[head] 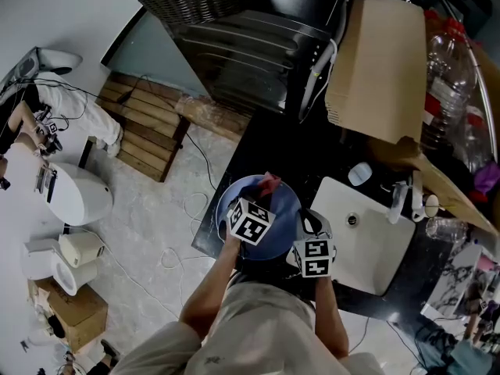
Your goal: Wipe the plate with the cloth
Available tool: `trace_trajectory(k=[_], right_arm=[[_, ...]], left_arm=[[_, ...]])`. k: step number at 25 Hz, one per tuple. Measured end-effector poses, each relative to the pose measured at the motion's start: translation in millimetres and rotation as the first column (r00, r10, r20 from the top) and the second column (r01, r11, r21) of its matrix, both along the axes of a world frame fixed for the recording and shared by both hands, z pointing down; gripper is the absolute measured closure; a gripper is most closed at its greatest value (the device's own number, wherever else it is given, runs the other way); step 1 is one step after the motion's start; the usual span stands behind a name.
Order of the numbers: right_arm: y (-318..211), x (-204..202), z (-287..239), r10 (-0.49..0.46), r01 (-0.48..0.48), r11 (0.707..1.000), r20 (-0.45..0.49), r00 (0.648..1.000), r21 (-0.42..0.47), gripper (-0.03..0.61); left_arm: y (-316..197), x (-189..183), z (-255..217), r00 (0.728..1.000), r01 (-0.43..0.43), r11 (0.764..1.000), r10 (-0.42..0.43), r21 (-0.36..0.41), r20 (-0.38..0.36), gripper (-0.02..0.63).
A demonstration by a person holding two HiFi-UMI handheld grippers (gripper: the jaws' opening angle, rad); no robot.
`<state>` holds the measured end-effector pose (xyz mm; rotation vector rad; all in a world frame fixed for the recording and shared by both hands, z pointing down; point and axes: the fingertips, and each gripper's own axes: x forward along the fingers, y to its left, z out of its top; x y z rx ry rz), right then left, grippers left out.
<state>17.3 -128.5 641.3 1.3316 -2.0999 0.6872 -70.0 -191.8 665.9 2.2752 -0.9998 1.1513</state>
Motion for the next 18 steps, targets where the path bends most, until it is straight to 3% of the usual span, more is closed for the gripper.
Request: trace_trajectory(k=[18], right_arm=[[10,1,-1,-0.013,0.013,1.0,0.008,1.0,-0.015,0.548]], left_arm=[[4,-46,1,0.99,0.032,0.998,-0.024,-0.055,0.142,0.58]])
